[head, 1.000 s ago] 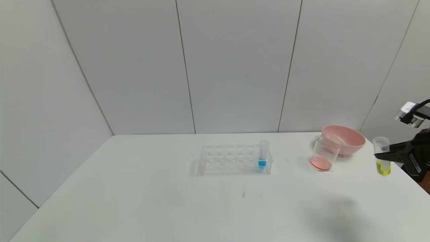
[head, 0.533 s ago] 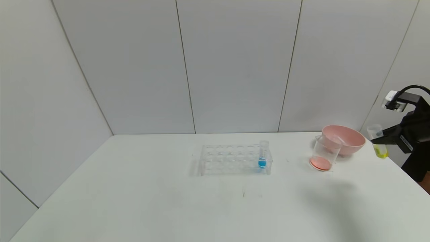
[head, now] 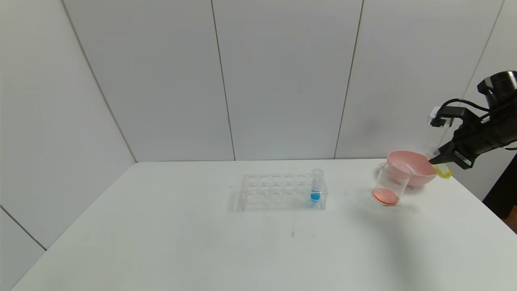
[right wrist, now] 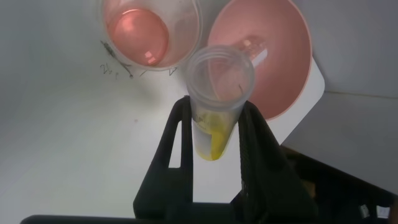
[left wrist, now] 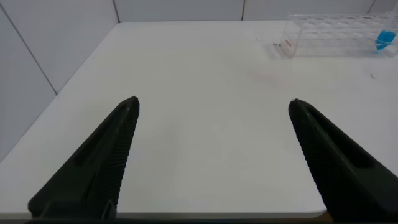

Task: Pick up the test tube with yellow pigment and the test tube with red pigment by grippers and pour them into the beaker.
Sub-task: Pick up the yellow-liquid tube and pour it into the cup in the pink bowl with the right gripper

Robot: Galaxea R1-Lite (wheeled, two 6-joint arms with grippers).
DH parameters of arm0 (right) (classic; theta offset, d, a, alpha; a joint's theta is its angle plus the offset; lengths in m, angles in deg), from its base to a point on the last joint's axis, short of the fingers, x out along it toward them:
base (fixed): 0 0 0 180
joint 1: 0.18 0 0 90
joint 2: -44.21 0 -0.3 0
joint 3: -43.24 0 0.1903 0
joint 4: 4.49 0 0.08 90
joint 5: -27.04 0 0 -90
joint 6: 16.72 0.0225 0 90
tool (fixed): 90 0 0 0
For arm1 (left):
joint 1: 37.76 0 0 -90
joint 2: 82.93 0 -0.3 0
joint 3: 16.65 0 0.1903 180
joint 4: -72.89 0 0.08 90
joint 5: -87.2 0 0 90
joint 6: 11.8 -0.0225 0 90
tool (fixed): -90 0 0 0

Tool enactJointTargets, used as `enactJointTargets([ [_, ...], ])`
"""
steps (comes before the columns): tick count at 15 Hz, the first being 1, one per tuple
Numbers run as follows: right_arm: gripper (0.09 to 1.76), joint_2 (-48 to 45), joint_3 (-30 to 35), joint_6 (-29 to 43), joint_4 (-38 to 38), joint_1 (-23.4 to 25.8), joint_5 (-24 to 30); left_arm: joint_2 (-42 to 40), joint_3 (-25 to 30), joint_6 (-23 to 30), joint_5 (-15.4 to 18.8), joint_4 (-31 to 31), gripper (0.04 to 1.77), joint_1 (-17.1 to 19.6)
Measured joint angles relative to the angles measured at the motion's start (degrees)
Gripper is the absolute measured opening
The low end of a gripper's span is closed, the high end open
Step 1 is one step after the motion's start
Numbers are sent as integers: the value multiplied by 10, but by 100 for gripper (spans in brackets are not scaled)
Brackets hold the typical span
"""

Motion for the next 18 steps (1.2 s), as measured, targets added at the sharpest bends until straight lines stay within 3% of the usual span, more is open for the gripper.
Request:
enactJointTargets([
  [7,50,28,-25,-52,-2,-21,-63,0,0,0,0,0,172,0],
  [14,50,27,-25,-65,2,-45,-92,0,0,0,0,0,172,0],
  [18,50,25,-25,-92,8,-68,-165,0,0,0,0,0,172,0],
])
